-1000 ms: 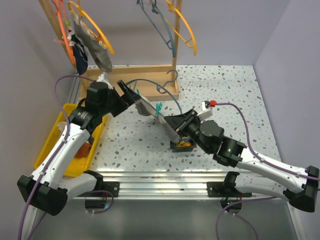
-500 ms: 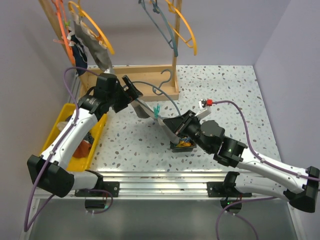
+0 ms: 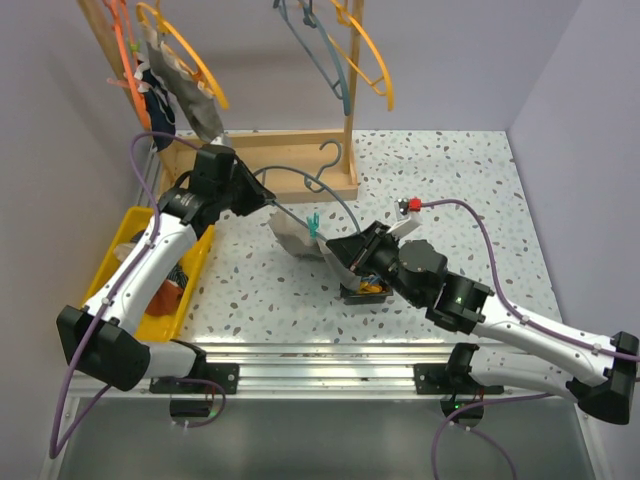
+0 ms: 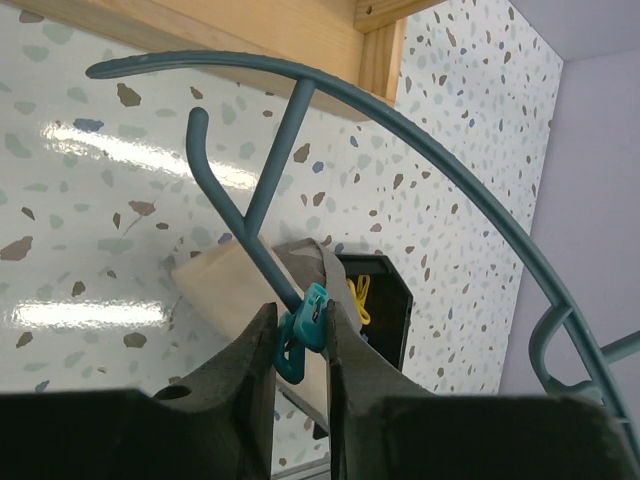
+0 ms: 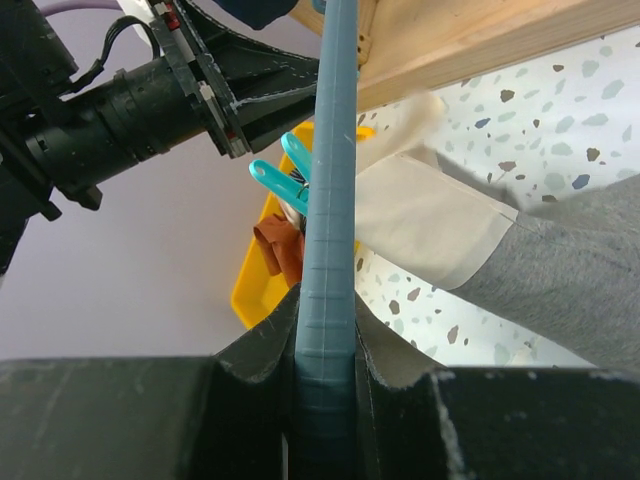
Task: Remove the underwear clipped to the hanger
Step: Remove the underwear from the hanger.
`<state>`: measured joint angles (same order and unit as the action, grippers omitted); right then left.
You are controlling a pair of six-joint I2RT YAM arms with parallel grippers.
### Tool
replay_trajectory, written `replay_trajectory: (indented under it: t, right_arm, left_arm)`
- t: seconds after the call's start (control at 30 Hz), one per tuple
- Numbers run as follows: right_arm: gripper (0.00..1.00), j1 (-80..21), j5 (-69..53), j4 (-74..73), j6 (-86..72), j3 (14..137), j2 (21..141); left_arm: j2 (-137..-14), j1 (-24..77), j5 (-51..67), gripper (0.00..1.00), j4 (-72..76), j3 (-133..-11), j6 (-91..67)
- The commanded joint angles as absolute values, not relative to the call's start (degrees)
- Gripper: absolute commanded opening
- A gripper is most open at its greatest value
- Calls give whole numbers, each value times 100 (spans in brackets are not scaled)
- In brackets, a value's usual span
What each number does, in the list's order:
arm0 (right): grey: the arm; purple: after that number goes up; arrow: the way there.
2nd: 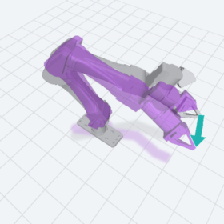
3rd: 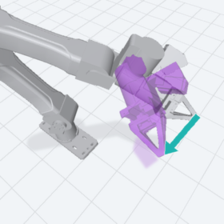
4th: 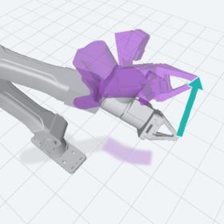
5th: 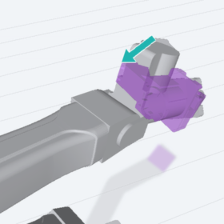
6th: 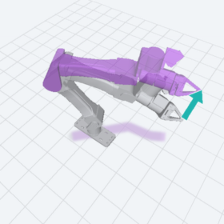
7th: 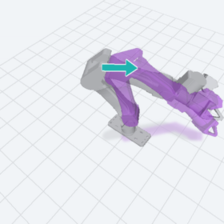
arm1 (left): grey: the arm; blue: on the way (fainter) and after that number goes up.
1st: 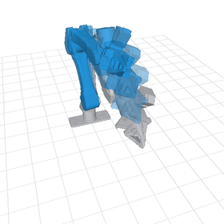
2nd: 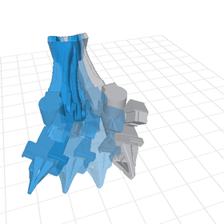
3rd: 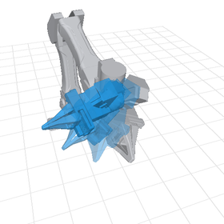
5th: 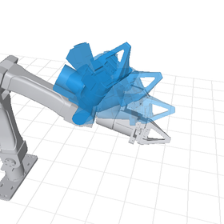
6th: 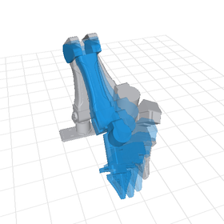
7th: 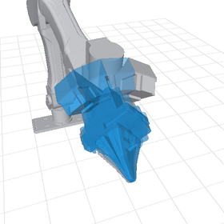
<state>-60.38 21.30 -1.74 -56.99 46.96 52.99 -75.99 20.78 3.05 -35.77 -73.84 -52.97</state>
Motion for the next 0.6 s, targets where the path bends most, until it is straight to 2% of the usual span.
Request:
replay_trajectory:
  t: [0.0, 0.37, 0.57]
  right_arm:
    - [0, -6064, 2241, 18, -5528, 5062, 5308]
    - [0, -6064, 2987, -870, -5731, 5273, 5353]
    - [0, -6056, 3453, -887, -4976, 5843, 5379]
  left_arm:
    - [-7576, 2083, 334, 0, -3480, -7576, -5256]
    - [-6953, 2083, 650, 0, -3112, -7418, -5178]
    - [-6374, 2127, 2556, 0, -2102, -6295, -5010]
